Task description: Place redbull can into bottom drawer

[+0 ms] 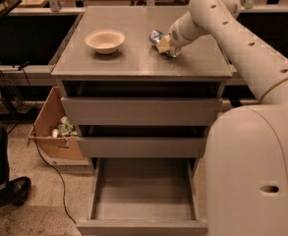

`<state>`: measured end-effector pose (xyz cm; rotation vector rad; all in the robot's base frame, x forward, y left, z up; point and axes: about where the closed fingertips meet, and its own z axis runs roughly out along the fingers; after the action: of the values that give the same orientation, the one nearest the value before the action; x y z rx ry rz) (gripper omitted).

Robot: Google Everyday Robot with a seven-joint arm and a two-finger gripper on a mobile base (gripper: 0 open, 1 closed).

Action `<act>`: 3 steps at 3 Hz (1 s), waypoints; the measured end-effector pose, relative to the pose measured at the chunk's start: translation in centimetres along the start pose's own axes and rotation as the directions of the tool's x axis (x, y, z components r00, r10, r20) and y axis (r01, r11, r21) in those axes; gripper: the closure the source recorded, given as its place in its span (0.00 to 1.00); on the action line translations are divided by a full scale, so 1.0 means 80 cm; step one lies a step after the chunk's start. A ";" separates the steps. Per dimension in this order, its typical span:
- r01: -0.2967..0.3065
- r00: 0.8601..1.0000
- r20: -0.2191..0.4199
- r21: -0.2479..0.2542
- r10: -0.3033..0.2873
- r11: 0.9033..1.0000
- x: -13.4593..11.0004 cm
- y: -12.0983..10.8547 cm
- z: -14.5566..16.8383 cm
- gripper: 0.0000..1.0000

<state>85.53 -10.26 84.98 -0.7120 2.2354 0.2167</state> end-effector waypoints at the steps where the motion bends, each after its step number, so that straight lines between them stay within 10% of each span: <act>1: 0.051 0.998 0.038 0.020 -0.052 0.998 -0.001 0.006 -0.047 0.96; 3: 0.145 0.989 0.020 0.043 -0.146 0.989 0.030 0.035 -0.182 1.00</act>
Offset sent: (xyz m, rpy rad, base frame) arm -0.1368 -0.0497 0.1073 -0.1175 -0.1581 0.0754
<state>73.59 -14.26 93.14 -0.8417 2.1487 0.1059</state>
